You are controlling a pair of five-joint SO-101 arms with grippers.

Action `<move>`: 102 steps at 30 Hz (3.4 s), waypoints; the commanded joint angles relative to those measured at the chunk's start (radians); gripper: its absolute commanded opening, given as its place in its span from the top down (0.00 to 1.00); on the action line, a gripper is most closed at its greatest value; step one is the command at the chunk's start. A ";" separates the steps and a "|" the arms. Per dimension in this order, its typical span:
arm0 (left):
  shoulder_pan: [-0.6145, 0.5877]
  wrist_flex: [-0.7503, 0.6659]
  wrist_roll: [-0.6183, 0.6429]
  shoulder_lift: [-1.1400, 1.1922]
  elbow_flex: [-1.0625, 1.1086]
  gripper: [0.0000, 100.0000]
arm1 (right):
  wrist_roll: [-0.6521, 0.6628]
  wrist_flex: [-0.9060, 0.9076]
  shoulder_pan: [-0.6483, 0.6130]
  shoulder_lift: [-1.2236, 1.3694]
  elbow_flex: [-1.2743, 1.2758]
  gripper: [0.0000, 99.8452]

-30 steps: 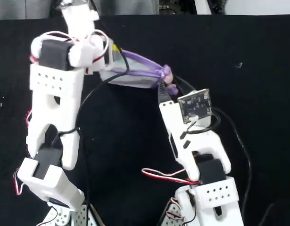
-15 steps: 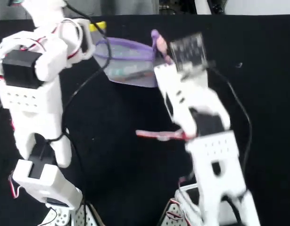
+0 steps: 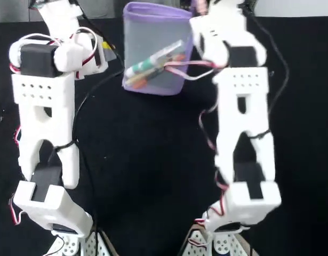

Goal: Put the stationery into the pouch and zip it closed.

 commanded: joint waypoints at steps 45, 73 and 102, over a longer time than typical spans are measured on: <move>0.598 -0.167 -0.287 -0.017 0.487 0.90 | 0.361 0.709 0.063 -0.808 0.309 0.99; 0.176 -0.674 -0.345 -0.778 1.383 0.89 | 0.341 0.575 0.184 -1.075 0.817 0.87; 0.154 -1.234 -0.342 -0.931 1.925 0.89 | 0.999 0.123 0.376 -1.067 1.690 0.82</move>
